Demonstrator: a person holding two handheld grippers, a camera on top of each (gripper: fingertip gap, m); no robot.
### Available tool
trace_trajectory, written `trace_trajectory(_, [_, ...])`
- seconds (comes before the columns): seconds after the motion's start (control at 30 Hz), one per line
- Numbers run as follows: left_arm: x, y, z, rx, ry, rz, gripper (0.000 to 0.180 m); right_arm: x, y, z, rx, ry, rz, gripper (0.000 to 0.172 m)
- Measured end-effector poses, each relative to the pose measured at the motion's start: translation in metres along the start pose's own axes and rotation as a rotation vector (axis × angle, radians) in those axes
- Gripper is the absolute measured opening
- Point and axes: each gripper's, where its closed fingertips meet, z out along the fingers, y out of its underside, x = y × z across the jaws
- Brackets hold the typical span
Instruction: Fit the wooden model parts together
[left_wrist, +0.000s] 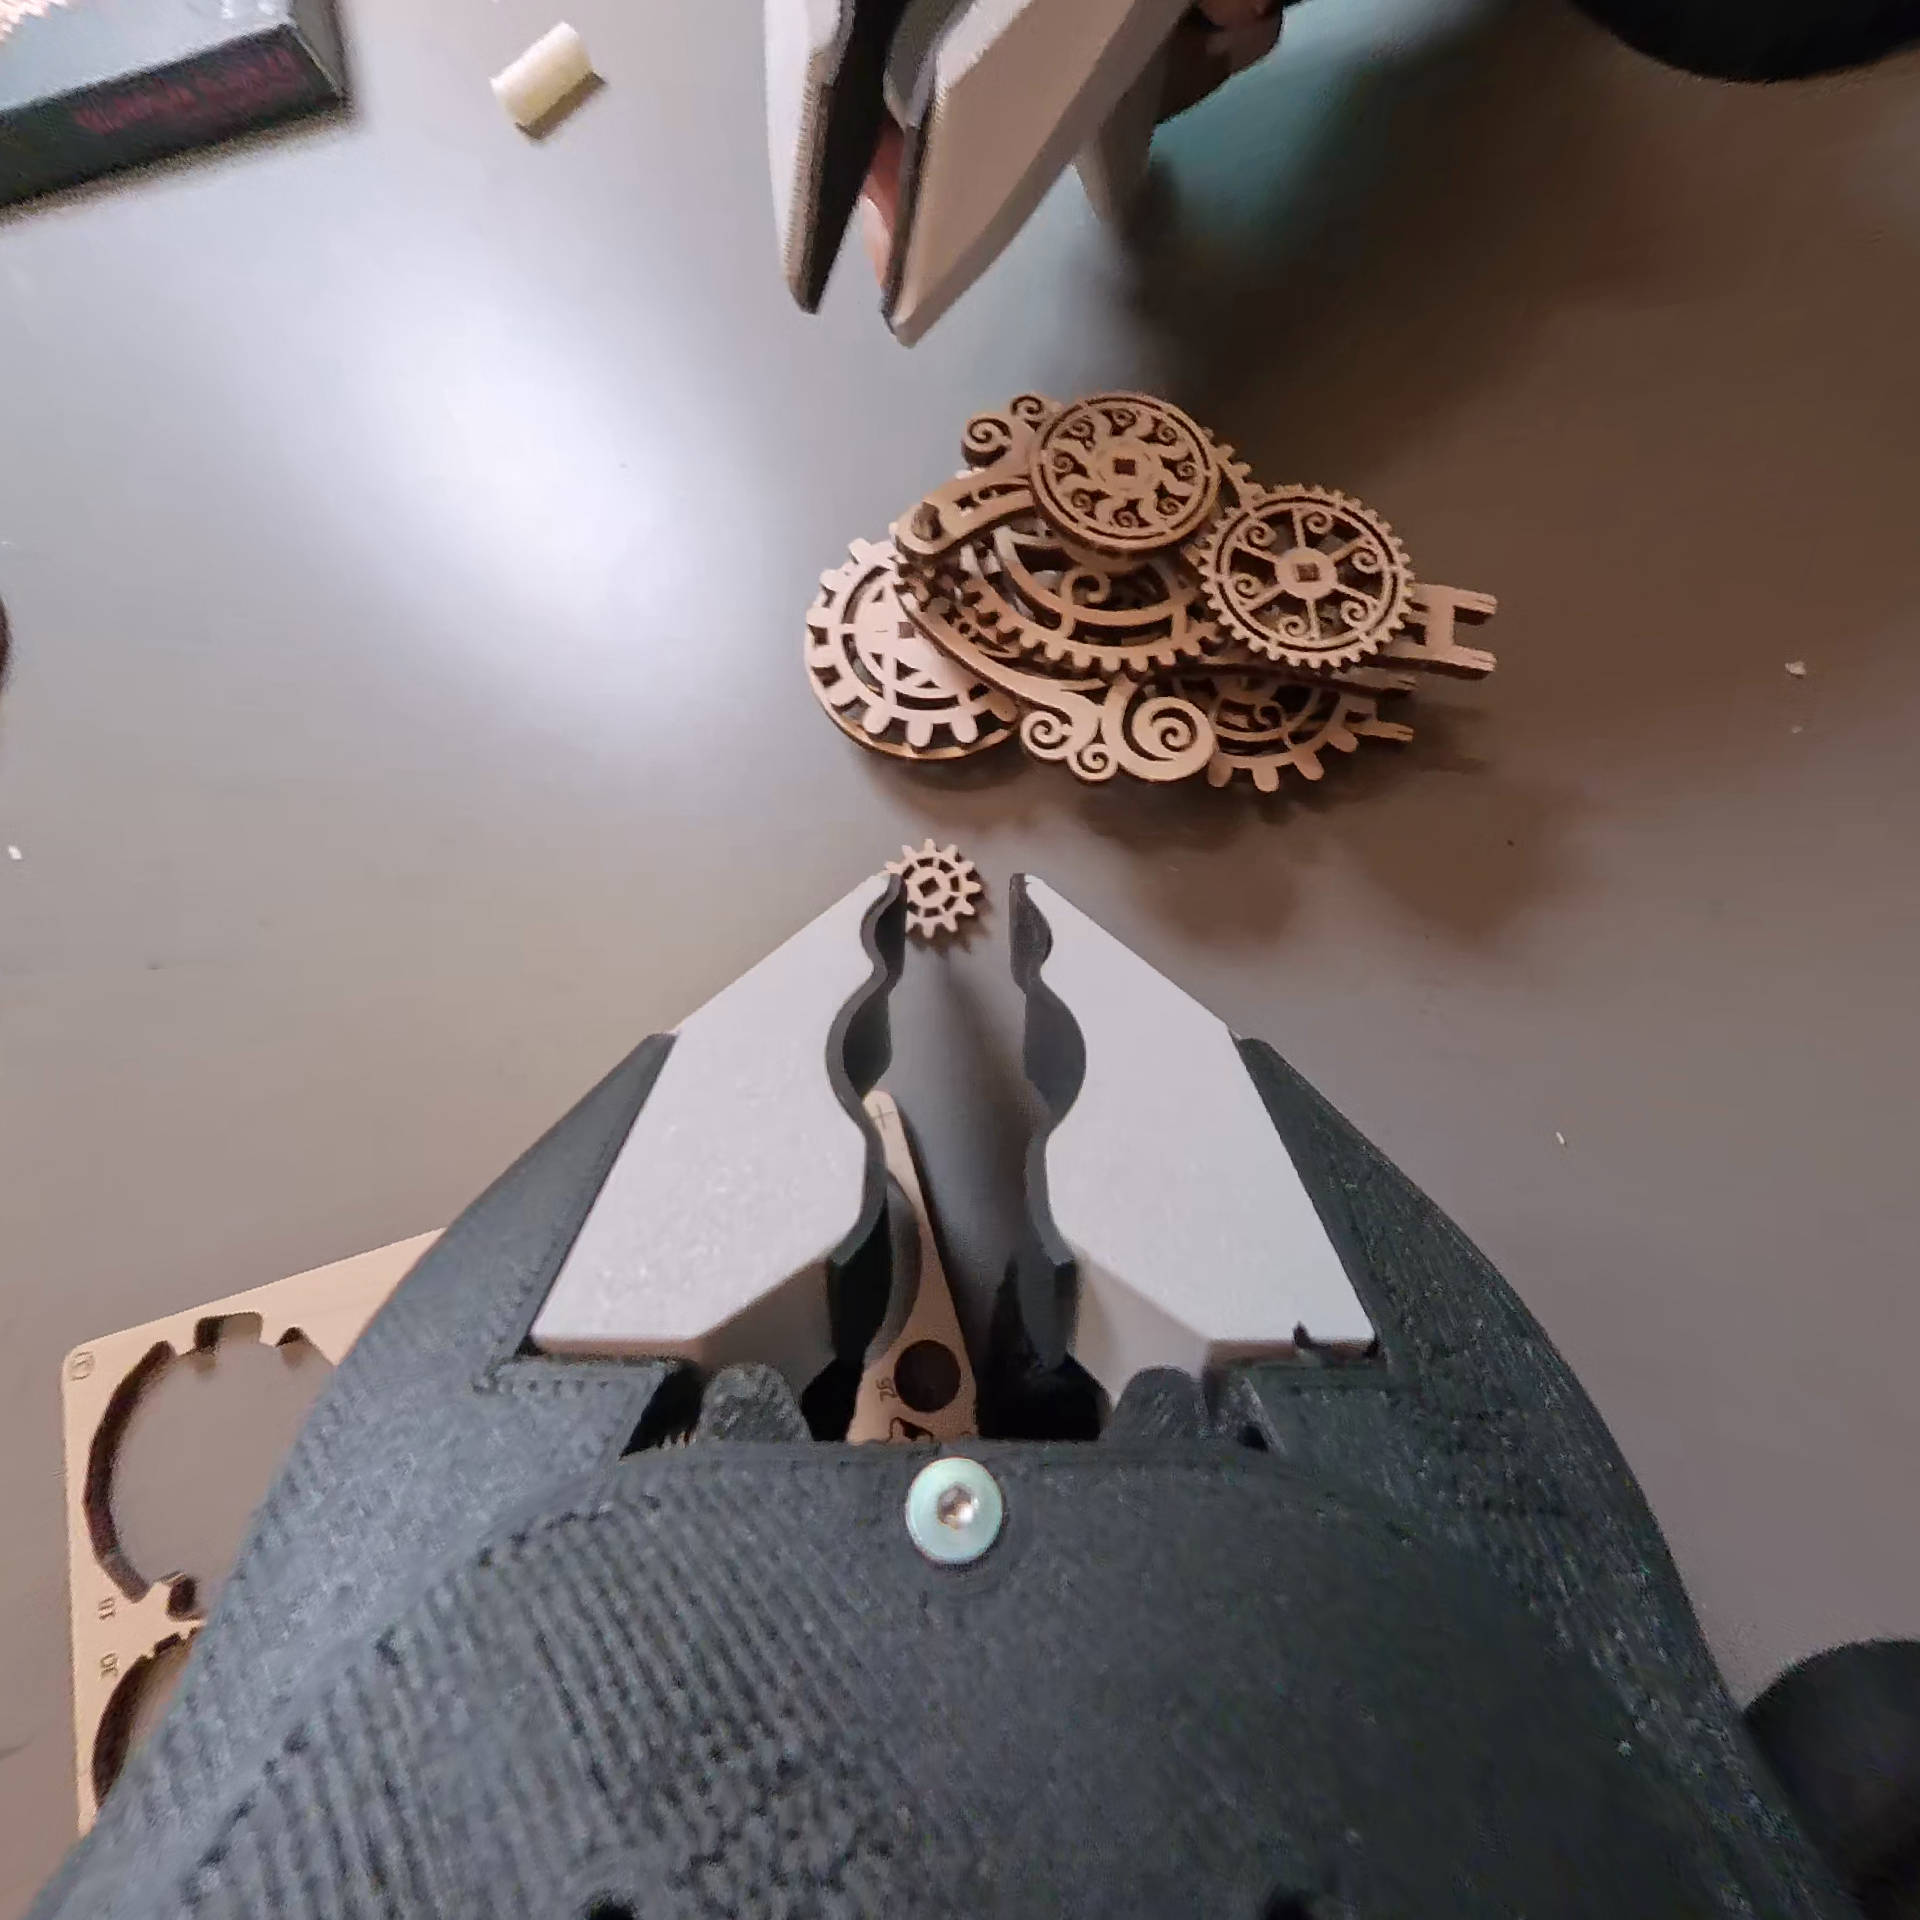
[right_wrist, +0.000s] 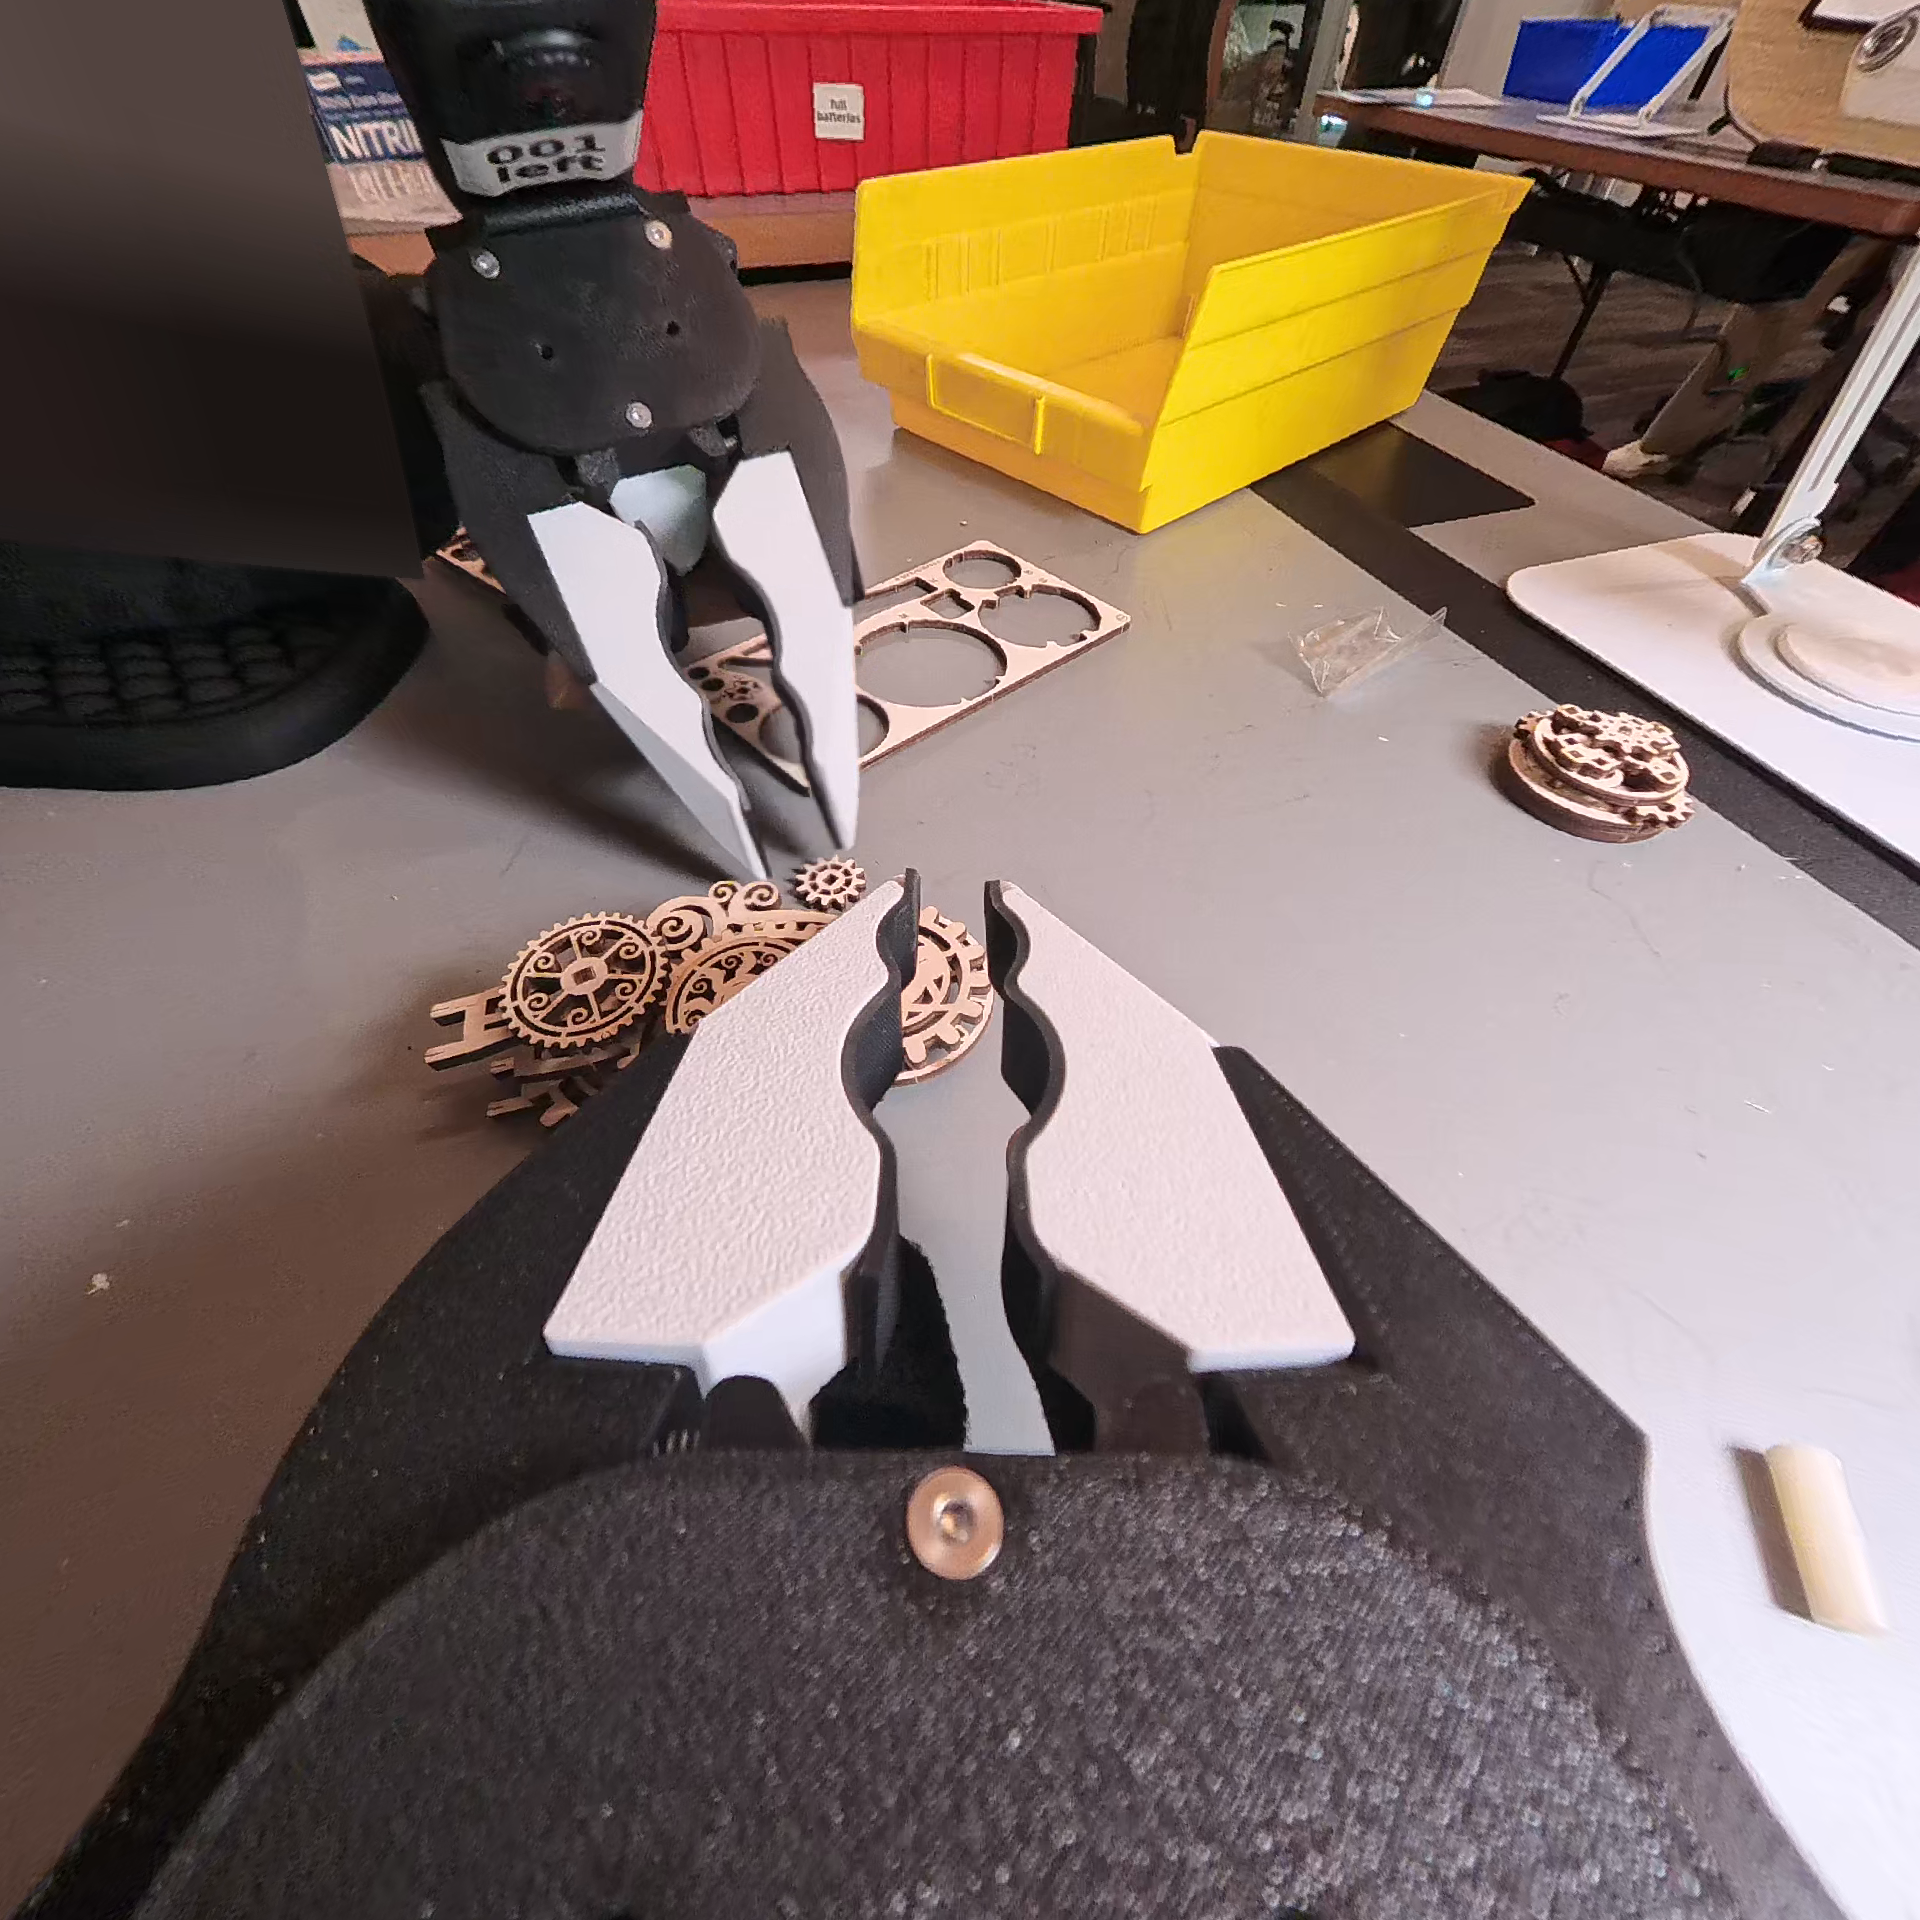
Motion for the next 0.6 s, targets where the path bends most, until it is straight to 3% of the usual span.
trace_trajectory(0.13, [-0.007,0.003,0.008,-0.034,-0.022,0.002,0.028,0.0,0.0,0.001,-0.003,-0.001,0.0,0.011])
trace_trajectory(0.23, [-0.003,0.001,0.011,-0.061,-0.005,0.008,0.016,0.0,0.0,0.001,-0.005,0.001,-0.002,0.01])
trace_trajectory(0.4, [-0.012,0.003,0.004,-0.04,-0.034,-0.084,0.015,0.0,-0.004,-0.001,0.014,0.004,-0.003,0.011])
trace_trajectory(0.5, [-0.019,-0.035,-0.018,0.267,0.077,-0.335,0.014,-0.006,-0.016,-0.005,0.075,-0.015,-0.021,0.012])
trace_trajectory(0.6, [-0.031,-0.092,-0.067,0.758,0.345,-0.684,0.013,-0.013,-0.033,-0.01,0.16,-0.02,-0.067,0.017])
